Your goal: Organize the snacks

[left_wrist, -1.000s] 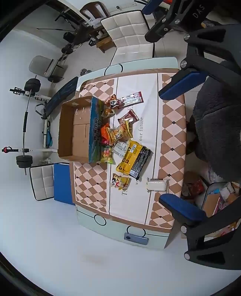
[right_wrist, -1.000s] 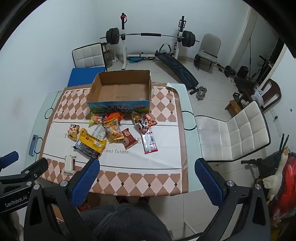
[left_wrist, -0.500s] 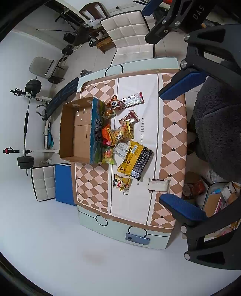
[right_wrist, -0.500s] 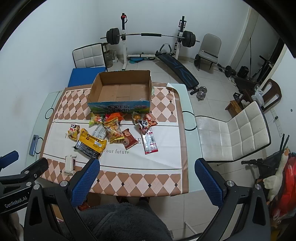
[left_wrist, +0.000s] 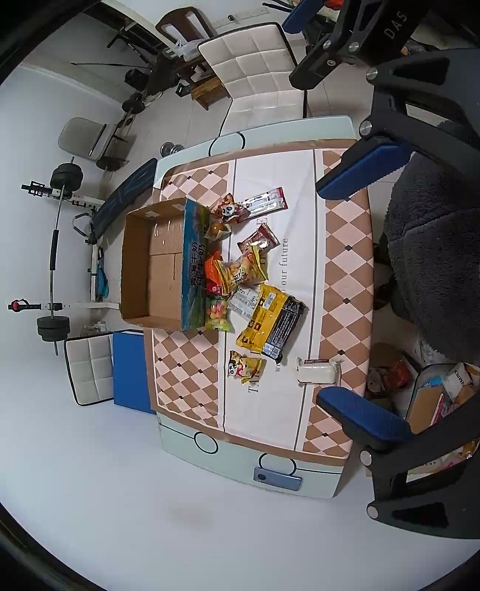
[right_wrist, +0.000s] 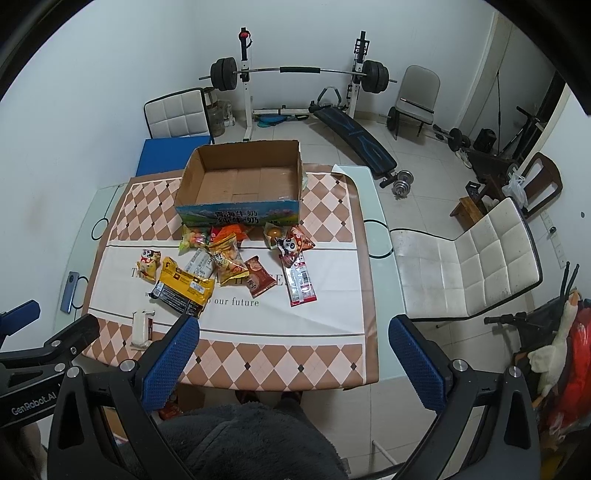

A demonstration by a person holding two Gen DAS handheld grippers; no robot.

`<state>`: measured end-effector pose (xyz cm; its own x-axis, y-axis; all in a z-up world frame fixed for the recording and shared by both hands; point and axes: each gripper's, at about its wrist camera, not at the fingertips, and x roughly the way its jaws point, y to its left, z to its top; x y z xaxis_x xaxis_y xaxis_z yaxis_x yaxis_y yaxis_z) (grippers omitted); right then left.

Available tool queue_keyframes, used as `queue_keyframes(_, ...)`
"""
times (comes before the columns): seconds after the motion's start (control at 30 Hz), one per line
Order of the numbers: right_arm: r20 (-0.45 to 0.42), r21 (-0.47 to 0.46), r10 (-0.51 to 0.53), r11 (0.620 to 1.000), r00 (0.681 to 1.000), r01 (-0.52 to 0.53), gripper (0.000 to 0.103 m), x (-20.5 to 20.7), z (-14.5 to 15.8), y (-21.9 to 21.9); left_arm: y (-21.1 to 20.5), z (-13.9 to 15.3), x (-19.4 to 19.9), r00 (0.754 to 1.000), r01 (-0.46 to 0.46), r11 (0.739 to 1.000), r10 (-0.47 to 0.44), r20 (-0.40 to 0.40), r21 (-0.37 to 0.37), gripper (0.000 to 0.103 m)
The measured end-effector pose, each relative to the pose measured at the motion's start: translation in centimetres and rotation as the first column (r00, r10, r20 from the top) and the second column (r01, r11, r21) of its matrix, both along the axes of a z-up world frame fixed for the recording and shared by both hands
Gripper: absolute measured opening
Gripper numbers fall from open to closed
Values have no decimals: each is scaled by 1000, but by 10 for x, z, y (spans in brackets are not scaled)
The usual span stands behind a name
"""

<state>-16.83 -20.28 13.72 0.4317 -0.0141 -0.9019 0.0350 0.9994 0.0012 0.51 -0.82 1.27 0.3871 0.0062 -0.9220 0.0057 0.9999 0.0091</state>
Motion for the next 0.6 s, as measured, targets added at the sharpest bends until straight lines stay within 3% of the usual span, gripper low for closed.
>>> queue_keyframes(0.6, -1, 6, 3, 1000, 1000, -3, 103, -3, 1, -5, -4, 0, -2, 1000, 4, 1000, -4, 3, 0, 103)
